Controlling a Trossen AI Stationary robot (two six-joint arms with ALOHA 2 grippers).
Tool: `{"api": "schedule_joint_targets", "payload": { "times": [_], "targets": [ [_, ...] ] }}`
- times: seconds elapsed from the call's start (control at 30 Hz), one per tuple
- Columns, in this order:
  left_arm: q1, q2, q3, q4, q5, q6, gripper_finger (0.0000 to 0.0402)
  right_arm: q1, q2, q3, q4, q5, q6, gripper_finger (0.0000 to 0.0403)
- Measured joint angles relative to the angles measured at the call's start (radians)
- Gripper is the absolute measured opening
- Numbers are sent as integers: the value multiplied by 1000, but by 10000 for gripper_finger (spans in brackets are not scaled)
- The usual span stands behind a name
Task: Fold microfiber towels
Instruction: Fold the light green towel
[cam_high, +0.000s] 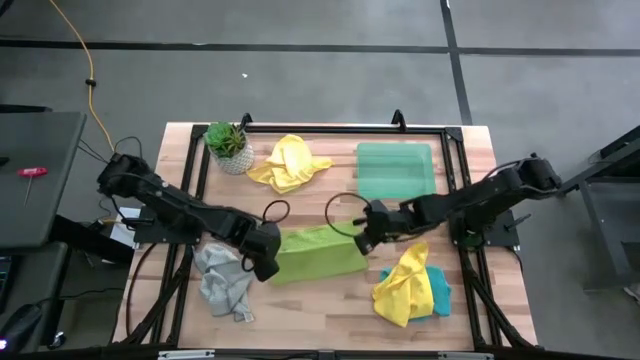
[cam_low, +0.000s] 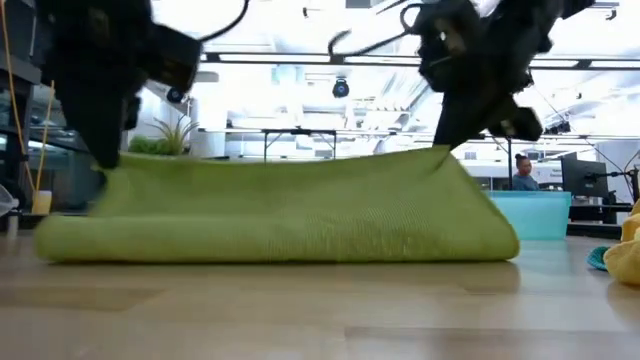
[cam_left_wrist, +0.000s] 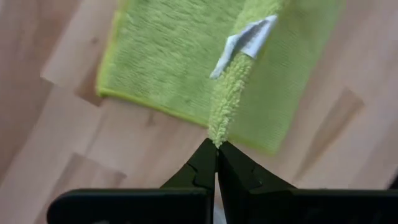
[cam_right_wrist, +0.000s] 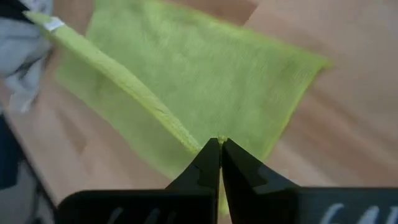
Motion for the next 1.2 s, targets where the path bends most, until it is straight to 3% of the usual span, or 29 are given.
{"api": "schedule_joint_targets", "payload": {
  "times": [0.3, 0.9, 1.03, 1.2],
  "targets": [
    [48, 75, 0, 2, -9, 7, 0, -101, 72, 0, 11, -10, -73, 0],
    [51, 86, 0, -15, -143, -29, 25, -116, 133, 0, 38, 68, -48, 4],
    [71, 86, 0, -44, -150, -19, 40, -127, 133, 0, 40, 73, -48, 36],
    [106, 77, 0, -55, -151, 53, 74, -150, 133, 0, 42, 98, -53, 105]
  ]
}}
